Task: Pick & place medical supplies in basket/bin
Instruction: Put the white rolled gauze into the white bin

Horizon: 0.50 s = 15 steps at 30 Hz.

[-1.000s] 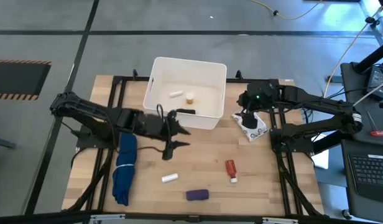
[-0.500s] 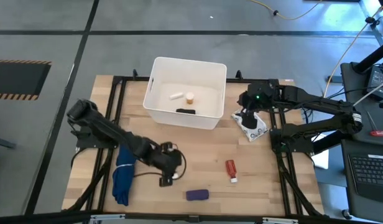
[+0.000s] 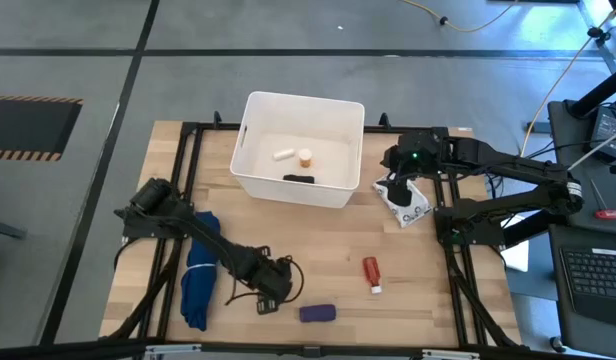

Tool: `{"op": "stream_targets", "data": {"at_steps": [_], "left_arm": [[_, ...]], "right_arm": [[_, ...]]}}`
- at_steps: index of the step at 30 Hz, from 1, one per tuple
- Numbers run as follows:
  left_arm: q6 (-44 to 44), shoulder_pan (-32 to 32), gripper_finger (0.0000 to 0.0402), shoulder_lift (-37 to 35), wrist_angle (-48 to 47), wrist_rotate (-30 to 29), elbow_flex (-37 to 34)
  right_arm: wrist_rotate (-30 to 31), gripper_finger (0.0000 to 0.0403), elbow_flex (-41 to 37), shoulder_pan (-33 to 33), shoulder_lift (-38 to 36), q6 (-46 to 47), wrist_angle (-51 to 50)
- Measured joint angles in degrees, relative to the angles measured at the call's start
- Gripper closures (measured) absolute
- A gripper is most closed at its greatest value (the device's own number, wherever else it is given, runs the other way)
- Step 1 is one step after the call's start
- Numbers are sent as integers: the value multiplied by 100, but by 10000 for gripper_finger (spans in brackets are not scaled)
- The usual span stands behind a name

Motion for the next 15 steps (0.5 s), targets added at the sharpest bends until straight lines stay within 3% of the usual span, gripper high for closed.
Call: {"op": "stream_targets", "data": {"at_steps": [7, 15], "left_arm": [[-41, 189, 227, 288, -7, 637, 27], [447, 446, 323, 10, 24, 857, -11]], "right_arm": [[0, 114, 0, 0, 2, -2, -1], [7, 114, 0, 0, 2, -107, -7]]}}
